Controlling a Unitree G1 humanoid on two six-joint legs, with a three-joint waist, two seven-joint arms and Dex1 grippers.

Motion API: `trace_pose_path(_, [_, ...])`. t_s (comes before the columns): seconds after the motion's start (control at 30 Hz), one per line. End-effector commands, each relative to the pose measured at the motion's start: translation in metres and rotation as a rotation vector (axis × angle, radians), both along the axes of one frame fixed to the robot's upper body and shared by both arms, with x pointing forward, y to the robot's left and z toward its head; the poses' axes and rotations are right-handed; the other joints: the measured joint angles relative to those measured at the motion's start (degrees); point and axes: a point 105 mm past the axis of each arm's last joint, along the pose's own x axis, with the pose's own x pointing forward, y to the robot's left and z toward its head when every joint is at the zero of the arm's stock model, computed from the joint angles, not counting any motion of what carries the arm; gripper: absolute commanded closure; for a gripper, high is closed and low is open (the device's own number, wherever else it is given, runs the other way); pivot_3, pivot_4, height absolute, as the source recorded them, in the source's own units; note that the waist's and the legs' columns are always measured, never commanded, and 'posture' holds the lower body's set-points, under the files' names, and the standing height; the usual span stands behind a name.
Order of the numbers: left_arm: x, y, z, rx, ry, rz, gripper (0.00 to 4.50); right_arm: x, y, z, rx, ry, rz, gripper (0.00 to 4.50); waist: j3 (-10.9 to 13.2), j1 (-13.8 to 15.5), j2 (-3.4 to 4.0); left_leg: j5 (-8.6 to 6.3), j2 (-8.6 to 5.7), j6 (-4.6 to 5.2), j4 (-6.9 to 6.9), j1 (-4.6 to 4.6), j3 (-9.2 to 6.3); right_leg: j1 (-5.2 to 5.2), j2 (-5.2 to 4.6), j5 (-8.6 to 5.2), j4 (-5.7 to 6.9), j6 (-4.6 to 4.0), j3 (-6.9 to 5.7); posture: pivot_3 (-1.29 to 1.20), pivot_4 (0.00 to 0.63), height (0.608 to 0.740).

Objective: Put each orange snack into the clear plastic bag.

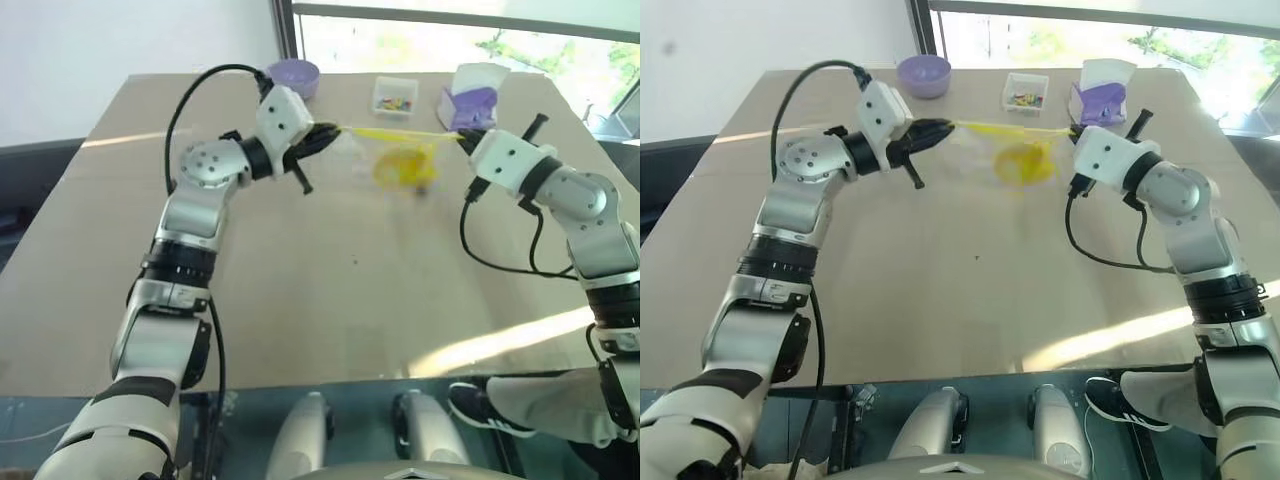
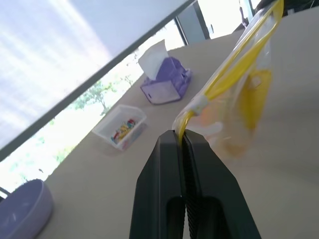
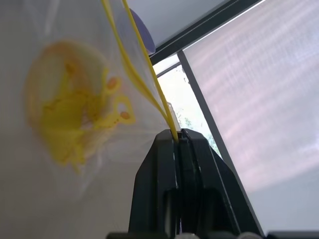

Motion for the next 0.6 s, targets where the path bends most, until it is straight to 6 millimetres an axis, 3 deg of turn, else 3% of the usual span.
trace_pose_path(0.03, [-0.022, 0.011, -0.020, 0.063, -0.030, -0.043, 4.50, -0.014, -0.010, -0.028, 0.014, 0.045, -0.013, 4.44, 0.0, 0.0, 0.02, -0.01, 0.00, 0.01, -0.06, 0.00, 0.02, 0.01, 0.00, 0.00, 0.01, 0.00, 0.03, 0.00, 0.150, 0.740])
trace_pose_path(0.1, [-0.038, 0.008, -0.054, 0.142, 0.016, -0.082, 4.50, -0.027, -0.005, -0.067, 0.006, 0.143, 0.008, 4.44, -0.1, 0.0, 0.02, -0.04, 0.00, 0.06, -0.18, 0.07, 0.06, 0.05, 0.00, 0.00, -0.02, 0.01, 0.09, 0.00, 0.150, 0.740])
trace_pose_path(0.17, [-0.045, 0.008, -0.069, 0.171, 0.045, -0.090, 4.50, -0.033, -0.004, -0.083, 0.009, 0.177, 0.005, 4.44, 0.0, 0.0, 0.03, -0.08, 0.00, 0.13, -0.25, 0.07, 0.12, 0.03, -0.01, -0.02, -0.04, 0.03, 0.14, 0.00, 0.150, 0.740])
trace_pose_path(0.23, [-0.056, 0.005, -0.100, 0.203, 0.132, -0.107, 4.50, -0.039, -0.007, -0.118, 0.004, 0.255, -0.022, 4.44, 0.1, 0.1, 0.05, -0.14, -0.05, 0.22, -0.05, -0.17, 0.20, -0.27, -0.06, -0.02, -0.03, 0.03, 0.22, 0.00, 0.150, 0.740])
trace_pose_path(0.3, [-0.064, 0.003, -0.115, 0.205, 0.187, -0.125, 4.50, -0.047, -0.007, -0.143, -0.025, 0.330, -0.016, 4.44, 0.0, 0.2, 0.05, -0.24, -0.06, 0.39, 0.18, -0.09, 0.21, -0.17, -0.06, 0.01, 0.08, 0.05, 0.26, 0.00, 0.150, 0.740])
trace_pose_path(0.37, [-0.066, 0.001, -0.114, 0.198, 0.196, -0.126, 4.50, -0.049, -0.009, -0.147, -0.024, 0.343, -0.016, 4.44, 0.0, 0.2, 0.06, -0.24, -0.05, 0.40, 0.19, 0.36, 0.19, 0.29, -0.05, 0.00, 0.07, 0.05, 0.25, 0.00, 0.150, 0.740])
trace_pose_path(0.53, [-0.061, 0.002, -0.104, 0.184, 0.154, -0.100, 4.50, -0.066, -0.020, -0.125, 0.028, 0.365, -0.003, 2.21, 0.0, 0.2, 0.08, -0.22, 0.01, 0.41, 0.27, 0.48, 0.11, 0.32, 0.09, 0.03, 0.25, 0.01, 0.29, 0.00, 0.150, 0.740])
trace_pose_path(0.6, [-0.059, 0.001, -0.100, 0.172, 0.128, -0.091, 4.50, -0.079, -0.019, -0.113, 0.011, 0.387, 0.036, 2.21, 0.0, 0.4, 0.11, -0.23, 0.01, 0.41, 0.27, 0.39, 0.07, 0.28, 0.08, 0.02, 0.27, 0.01, 0.26, 0.00, 0.150, 0.740])
